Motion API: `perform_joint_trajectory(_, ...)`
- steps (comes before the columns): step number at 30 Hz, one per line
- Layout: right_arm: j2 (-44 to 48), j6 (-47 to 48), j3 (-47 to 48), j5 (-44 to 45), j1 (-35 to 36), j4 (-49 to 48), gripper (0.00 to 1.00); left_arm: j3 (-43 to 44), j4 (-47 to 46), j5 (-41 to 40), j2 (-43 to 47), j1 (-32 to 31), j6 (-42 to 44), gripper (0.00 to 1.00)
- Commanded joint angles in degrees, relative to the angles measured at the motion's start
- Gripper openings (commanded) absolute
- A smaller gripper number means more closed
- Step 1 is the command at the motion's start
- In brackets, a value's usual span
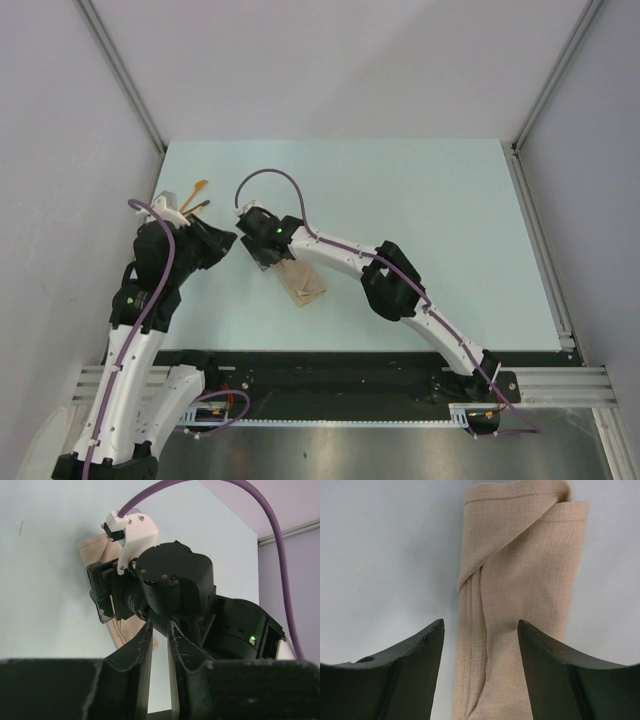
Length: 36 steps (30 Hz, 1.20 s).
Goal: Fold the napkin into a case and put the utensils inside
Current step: Pick up the smaller rectangle-folded napkin from the center of the board, then turn over the smaller rectangle-folded napkin at the center of the board.
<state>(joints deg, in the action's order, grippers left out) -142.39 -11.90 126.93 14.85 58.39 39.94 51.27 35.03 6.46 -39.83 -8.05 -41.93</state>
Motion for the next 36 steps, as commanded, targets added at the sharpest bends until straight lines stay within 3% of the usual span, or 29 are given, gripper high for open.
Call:
perform_joint_trajectory(1, -4.2, 1.1, 8.1, 7.5, 1.0, 7.2, 0.65, 0.6, 0.3, 1.1, 1.2, 0.3, 1.6, 0.22)
perform_joint_trajectory(9, -6.2, 2.4, 8.9, 13.1, 2.3, 8.6, 0.59, 0.9, 0.8, 0.2, 2.5, 0.3, 1.2, 0.22)
perform_joint_trajectory(16, -8.7, 2.8, 11.9, 13.6, 2.8, 10.3, 0.47, 2.2, 2.1, -1.4, 4.2, 0.3, 0.9, 0.22)
perform_joint_trajectory(24, -10.8, 2.7, 12.9, 11.4, 3.0, 9.5, 0.23, 3.1, 4.0, -5.6, 5.4, 0.3, 0.6, 0.24)
perform_joint_trajectory(27, -10.5, 2.4, 12.5, 12.0, 3.0, 8.5, 0.08, 3.8, 6.9, -10.7, 4.8, 0.3, -0.9, 0.26)
perform_joint_trajectory(29, -8.5, 1.9, 11.6, 11.9, 3.0, 6.9, 0.01, 4.7, 8.6, -15.0, 4.2, 0.3, -1.9, 0.29)
perform_joint_trajectory(32, -2.8, 0.8, 5.9, 12.6, 3.1, 2.1, 0.0, 5.8, 10.5, -19.0, 2.6, 0.4, -2.4, 0.36)
perform_joint_trajectory(36, 6.7, -2.0, -4.6, 10.9, 2.3, -6.4, 0.0, 6.5, 11.1, -23.2, 0.8, 0.6, -1.1, 0.37)
